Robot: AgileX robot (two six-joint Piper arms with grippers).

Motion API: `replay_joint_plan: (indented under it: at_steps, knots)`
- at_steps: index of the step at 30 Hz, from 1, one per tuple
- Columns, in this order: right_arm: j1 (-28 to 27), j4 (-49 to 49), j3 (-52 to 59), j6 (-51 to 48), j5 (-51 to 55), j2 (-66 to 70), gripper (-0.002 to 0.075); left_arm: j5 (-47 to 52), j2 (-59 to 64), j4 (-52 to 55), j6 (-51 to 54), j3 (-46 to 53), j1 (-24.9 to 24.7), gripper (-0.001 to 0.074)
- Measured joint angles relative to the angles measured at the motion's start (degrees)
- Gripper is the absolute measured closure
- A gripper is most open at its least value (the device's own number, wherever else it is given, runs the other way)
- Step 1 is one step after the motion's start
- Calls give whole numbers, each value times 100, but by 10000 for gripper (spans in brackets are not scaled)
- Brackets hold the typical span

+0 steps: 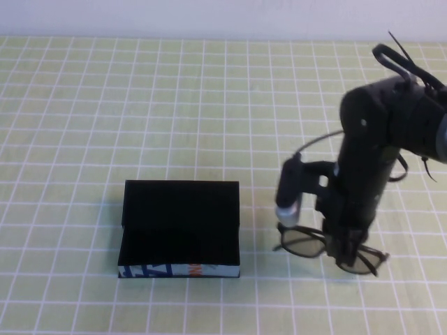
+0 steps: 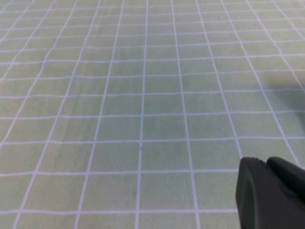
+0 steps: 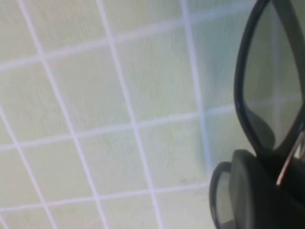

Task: Return glasses to glasses case
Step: Pick up the glasses from the table, then place the glasses in the glasses case

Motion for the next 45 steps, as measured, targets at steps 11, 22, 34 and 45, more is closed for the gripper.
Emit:
replay_joint_plan:
  at_steps: [11,22,34,45]
  knots:
    - [1363,-21,-1943,23,131,259,707,0,0,0,0,0,0,738]
    - [2120,-456,-2958,-324,149,1359,709,0,0,0,0,0,0,738]
    - [2327,-480,-3026,-396,164,1550,709,0,0,0,0,0,0,738]
    - [2350,-480,-3533,253,194,1600,710,0,0,0,0,0,0,738]
